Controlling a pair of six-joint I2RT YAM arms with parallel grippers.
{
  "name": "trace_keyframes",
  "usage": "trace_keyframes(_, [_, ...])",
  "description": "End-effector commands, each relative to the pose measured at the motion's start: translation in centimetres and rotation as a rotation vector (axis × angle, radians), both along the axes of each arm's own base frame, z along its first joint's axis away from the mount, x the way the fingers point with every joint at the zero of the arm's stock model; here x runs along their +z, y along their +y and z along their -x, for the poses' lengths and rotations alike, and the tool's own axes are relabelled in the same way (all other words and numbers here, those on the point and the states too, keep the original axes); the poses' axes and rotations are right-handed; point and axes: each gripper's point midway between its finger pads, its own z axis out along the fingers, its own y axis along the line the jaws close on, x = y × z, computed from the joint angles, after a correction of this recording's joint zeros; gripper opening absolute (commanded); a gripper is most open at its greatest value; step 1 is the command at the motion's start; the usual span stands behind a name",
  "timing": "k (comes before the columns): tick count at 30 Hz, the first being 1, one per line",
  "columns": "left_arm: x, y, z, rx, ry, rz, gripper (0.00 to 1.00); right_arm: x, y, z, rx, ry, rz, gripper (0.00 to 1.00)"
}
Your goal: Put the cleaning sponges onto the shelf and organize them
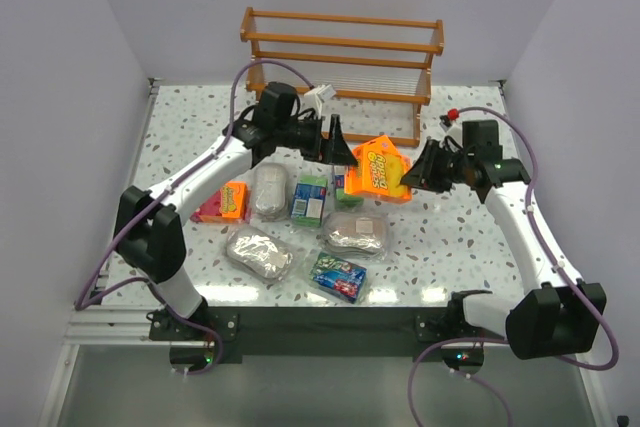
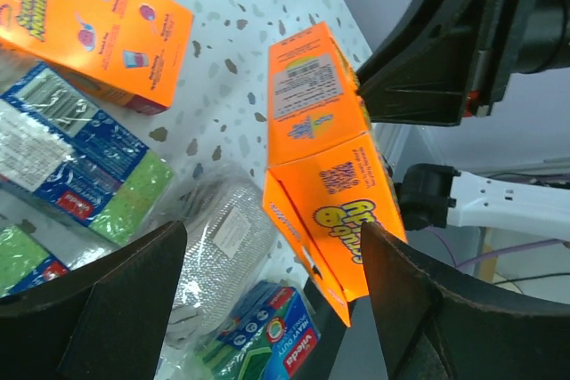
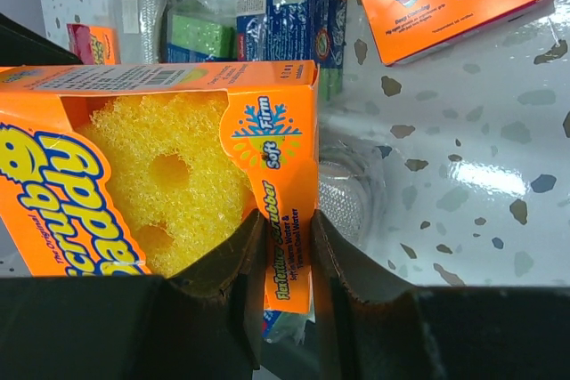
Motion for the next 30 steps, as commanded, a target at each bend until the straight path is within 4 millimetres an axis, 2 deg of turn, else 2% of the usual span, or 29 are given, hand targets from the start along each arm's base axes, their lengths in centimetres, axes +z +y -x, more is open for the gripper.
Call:
trace_keyframes(1, [1.2,1.4,-1.3,0.125,-0.059,-0.042,0.84,2.2,0.5,-1.5,-0.031,-0.066,-0.049,0.0])
trace_keyframes(6, [1.1,1.5,-1.1,0.15,-0.058,-0.034,0.75,2.9,1.4,-2.0,-0.049,-0.075,-0.118,0.0])
trace_keyframes(13, [1.4,-0.1,-0.4,0.122,-0.055,0.003,0.61,3.1,2.4,-1.6,0.002,-0.074,-0.154,0.0])
trace_keyframes(17, [1.4,-0.8,-0.3,0.109,-0.054,0.02,0.38,3.0,2.8,-1.3,0.021,-0.065,-0.172,0.0])
trace_keyframes(19, [1.1,-0.8,-0.3,0.11,-0.049,0.018,0.3,3.0,2.8,-1.3,0.019,-0.06,-0.176,0.0])
trace_keyframes(20, [0.9,-0.7,-0.2,0.111,-0.047,0.014,0.21,3.0,2.8,-1.3,0.017,-0.058,-0.175,0.0])
trace_keyframes(22, [0.6,-0.4,-0.4,0.127,-0.049,0.004,0.11,2.8,2.6,-1.4,-0.002,-0.051,-0.167,0.0])
trace_keyframes(23, [0.2,-0.1,-0.4,0.135,-0.046,-0.005,0.02,2.8,2.6,-1.4,-0.007,-0.044,-0.167,0.07])
trace_keyframes(24, [0.2,0.3,-0.6,0.15,-0.047,-0.011,0.0,2.7,2.6,-1.5,-0.02,-0.032,-0.174,0.13])
trace_keyframes(25, [0.0,1.1,-1.1,0.175,-0.046,-0.016,0.0,2.5,2.3,-1.7,-0.049,-0.025,-0.163,0.26])
trace_keyframes(26, [-0.1,2.0,-1.2,0.2,-0.045,-0.019,0.0,2.2,2.0,-1.8,-0.074,-0.011,-0.158,0.44])
trace_keyframes(27, [-0.3,2.7,-1.5,0.226,-0.042,-0.02,0.0,2.2,1.9,-1.9,-0.104,0.002,-0.16,0.55])
trace_keyframes(28, [-0.4,4.2,-2.7,0.282,-0.046,-0.022,0.0,1.8,1.3,-2.2,-0.142,0.011,-0.143,0.67])
trace_keyframes(29, [-1.2,5.3,-2.8,0.31,-0.029,-0.028,0.0,1.7,1.1,-2.2,-0.167,0.019,-0.139,0.89])
trace_keyframes(30, [-0.2,6.0,-3.1,0.338,-0.055,0.004,0.0,1.7,0.9,-2.3,-0.198,0.034,-0.146,0.98])
